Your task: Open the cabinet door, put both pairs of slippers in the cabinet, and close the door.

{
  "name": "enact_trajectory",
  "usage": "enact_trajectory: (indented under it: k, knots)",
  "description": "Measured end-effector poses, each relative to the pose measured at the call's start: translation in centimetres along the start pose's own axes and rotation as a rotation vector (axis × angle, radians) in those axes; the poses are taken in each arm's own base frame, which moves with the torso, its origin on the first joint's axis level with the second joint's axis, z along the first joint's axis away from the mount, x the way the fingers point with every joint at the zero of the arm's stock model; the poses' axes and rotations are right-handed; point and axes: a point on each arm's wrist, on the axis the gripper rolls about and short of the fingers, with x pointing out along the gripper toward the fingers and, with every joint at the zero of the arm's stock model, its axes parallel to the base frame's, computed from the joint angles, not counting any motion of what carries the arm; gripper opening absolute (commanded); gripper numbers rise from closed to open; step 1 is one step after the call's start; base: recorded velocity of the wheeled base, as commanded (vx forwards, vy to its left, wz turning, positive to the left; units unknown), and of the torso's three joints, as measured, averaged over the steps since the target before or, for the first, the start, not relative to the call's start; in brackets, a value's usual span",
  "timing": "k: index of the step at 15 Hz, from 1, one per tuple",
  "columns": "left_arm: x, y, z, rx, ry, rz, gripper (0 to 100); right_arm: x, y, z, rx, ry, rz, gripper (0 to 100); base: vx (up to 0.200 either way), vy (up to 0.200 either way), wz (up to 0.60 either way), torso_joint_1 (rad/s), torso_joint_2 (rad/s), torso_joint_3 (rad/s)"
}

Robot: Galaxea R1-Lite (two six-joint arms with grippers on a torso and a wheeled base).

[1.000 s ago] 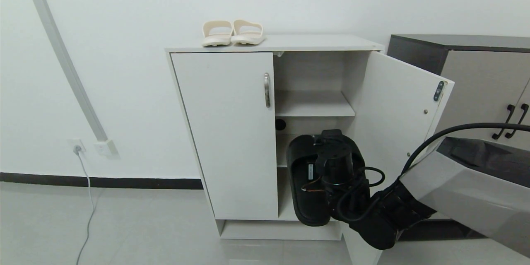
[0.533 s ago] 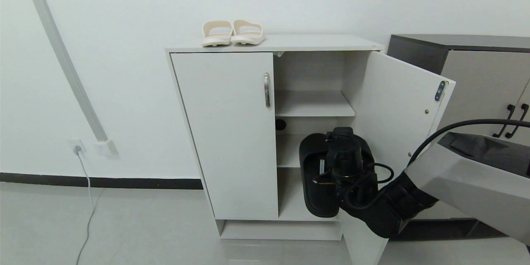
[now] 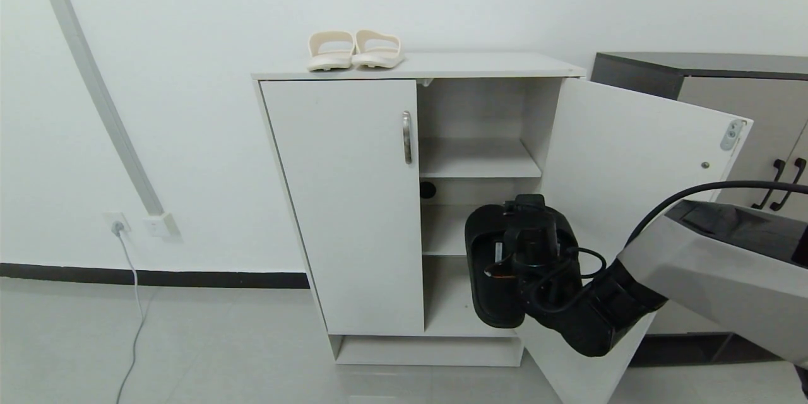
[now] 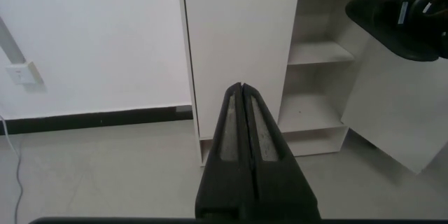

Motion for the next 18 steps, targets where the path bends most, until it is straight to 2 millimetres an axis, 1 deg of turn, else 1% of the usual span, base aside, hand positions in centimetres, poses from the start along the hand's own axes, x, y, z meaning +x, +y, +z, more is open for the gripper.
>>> enact_trajectory:
  k: [6,7,9,10,12,15,18]
  knots:
    - [0.0,0.0,0.0,0.0,0.001,0.0,0,0.0,0.1,-0.1,-0.004,0.001,0.006,0,0.0,0.0,0.0,0.0,0.0,0.0]
    - [0.0,0.0,0.0,0.0,0.001,0.0,0,-0.3,0.6,-0.1,-0.007,0.002,0.043,0,0.0,0.0,0.0,0.0,0.0,0.0]
    - [0.0,0.0,0.0,0.0,0.001,0.0,0,-1.0,2.4,-0.2,-0.009,0.001,0.144,0,0.0,0.0,0.0,0.0,0.0,0.0]
    - [0.0,0.0,0.0,0.0,0.001,0.0,0,-0.8,3.0,-0.2,-0.004,-0.006,0.161,0,0.0,0.0,0.0,0.0,0.0,0.0]
    - [0.0,0.0,0.0,0.0,0.0,0.0,0,-0.1,4.0,-0.8,0.005,-0.009,0.168,0,0.0,0.0,0.0,0.0,0.0,0.0]
    - [0.0,0.0,0.0,0.0,0.0,0.001,0,0.3,4.4,-1.8,-0.004,0.003,0.171,0,0.0,0.0,0.0,0.0,0.0,0.0]
    - [0.0,0.0,0.0,0.0,0.001,0.001,0,0.6,4.4,-2.5,-0.012,0.013,0.164,0,0.0,0.0,0.0,0.0,0.0,0.0]
